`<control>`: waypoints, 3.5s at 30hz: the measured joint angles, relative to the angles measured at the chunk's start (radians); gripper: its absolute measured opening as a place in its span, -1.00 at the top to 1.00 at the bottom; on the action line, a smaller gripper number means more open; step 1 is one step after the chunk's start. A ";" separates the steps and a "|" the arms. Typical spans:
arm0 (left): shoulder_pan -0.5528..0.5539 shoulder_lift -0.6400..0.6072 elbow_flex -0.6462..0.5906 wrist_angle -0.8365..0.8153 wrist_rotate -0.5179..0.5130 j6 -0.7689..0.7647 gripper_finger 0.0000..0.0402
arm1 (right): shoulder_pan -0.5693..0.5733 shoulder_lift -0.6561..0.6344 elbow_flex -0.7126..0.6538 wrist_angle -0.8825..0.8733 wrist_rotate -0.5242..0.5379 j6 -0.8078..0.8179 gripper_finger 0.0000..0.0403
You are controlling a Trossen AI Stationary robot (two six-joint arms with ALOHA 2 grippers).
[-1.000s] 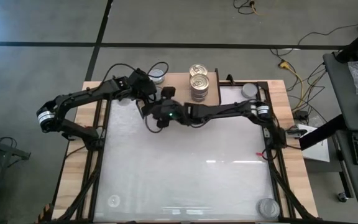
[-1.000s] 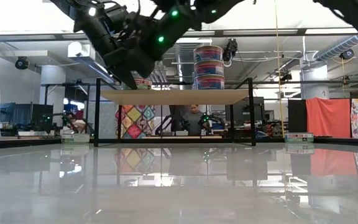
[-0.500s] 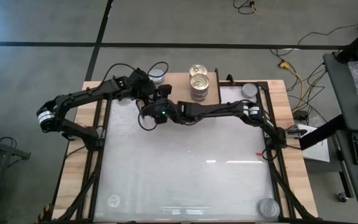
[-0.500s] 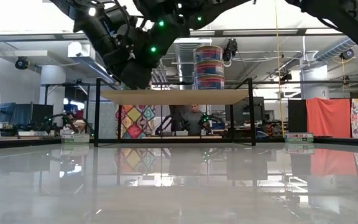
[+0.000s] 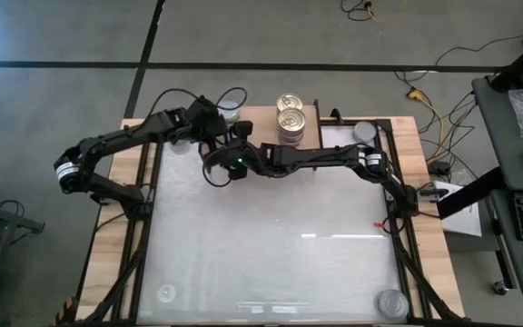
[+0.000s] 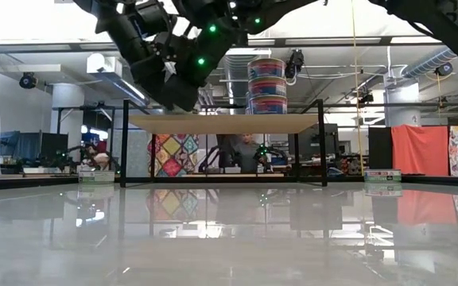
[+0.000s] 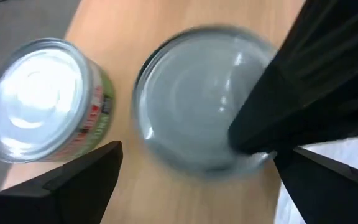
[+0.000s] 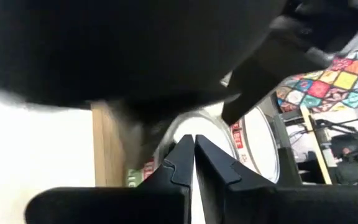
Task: Stack canned seafood by type on shelf
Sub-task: Put the green tuna can on the shelf aligned with the other green tuna can, then adjust the green tuna cans on the shelf
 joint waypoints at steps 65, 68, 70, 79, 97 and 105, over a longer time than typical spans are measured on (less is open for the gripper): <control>0.065 -0.127 0.019 0.248 -0.154 -0.109 -0.75 | -0.035 -0.006 0.175 -0.288 -0.125 0.176 0.95; 0.097 -0.121 0.020 0.287 -0.073 -0.141 -0.74 | -0.016 -0.023 0.201 -0.327 -0.128 0.205 0.95; 0.122 -0.107 0.020 0.293 -0.047 -0.159 -0.74 | -0.003 -0.037 0.214 -0.323 -0.126 0.197 0.95; 0.203 0.040 0.073 0.253 -0.045 -0.217 -0.61 | 0.124 -0.082 0.351 -0.481 -0.120 0.215 0.95; 0.218 0.300 0.355 -0.007 -0.046 -0.304 0.96 | 0.229 -0.239 0.389 -0.901 0.023 0.539 0.95; 0.208 0.304 0.351 0.007 -0.055 -0.308 0.99 | 0.230 -0.243 0.389 -0.979 0.023 0.586 0.95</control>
